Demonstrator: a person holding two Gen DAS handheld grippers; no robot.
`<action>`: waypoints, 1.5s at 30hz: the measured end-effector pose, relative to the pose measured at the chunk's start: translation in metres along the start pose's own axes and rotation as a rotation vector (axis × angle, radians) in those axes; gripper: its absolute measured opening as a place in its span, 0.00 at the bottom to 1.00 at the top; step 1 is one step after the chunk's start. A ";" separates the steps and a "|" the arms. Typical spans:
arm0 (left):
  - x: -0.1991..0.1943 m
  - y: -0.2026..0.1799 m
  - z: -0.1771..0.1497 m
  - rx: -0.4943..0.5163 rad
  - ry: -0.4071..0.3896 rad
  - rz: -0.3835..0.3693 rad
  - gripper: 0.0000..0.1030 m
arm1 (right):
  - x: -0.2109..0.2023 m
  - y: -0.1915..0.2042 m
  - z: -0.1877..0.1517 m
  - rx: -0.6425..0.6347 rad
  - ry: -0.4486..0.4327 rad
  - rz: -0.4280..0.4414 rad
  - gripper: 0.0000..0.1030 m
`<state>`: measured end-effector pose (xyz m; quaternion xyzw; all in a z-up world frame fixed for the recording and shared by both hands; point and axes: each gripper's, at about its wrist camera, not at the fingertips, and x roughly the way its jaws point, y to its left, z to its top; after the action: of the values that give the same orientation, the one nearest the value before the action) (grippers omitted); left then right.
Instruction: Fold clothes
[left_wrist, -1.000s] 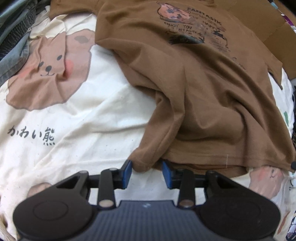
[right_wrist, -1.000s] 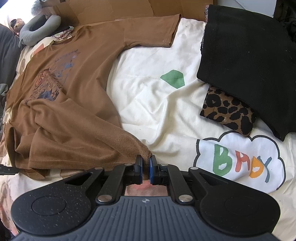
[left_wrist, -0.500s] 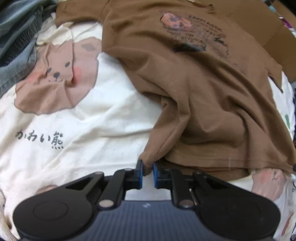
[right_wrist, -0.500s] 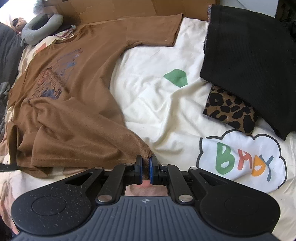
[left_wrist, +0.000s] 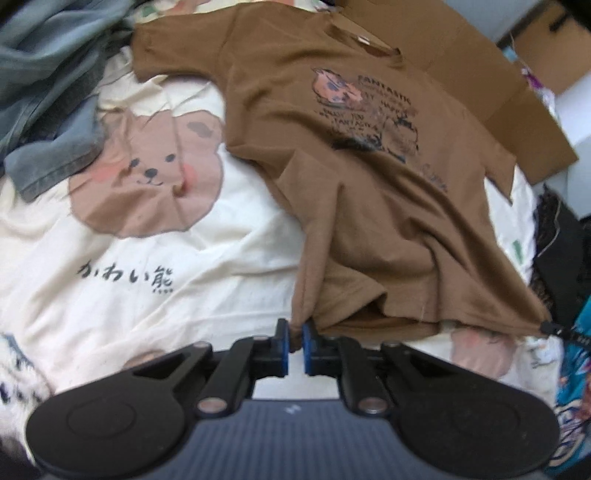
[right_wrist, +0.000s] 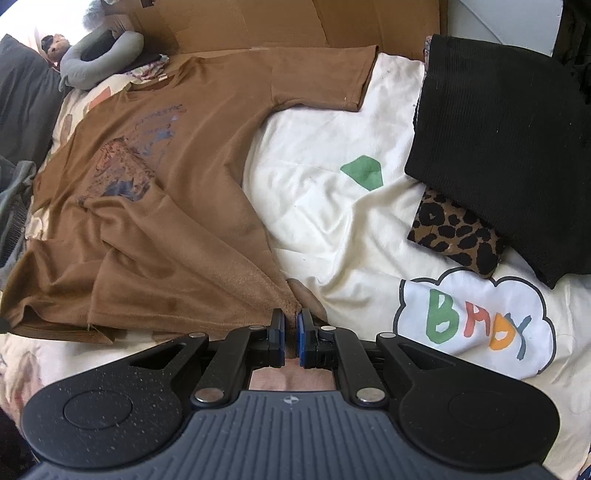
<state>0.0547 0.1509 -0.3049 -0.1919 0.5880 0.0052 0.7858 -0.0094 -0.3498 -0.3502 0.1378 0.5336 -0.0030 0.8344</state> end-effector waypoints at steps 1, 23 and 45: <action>-0.005 0.004 0.001 -0.002 -0.003 0.002 0.07 | -0.003 0.001 0.001 0.000 -0.002 0.002 0.05; -0.064 0.068 0.001 -0.134 -0.023 0.011 0.06 | -0.036 0.009 0.000 -0.013 0.007 0.005 0.04; 0.017 0.100 -0.029 -0.133 0.169 0.128 0.06 | 0.037 -0.010 -0.044 0.077 0.159 -0.083 0.04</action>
<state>0.0094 0.2308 -0.3566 -0.2054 0.6616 0.0779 0.7169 -0.0340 -0.3439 -0.4026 0.1475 0.6031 -0.0472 0.7825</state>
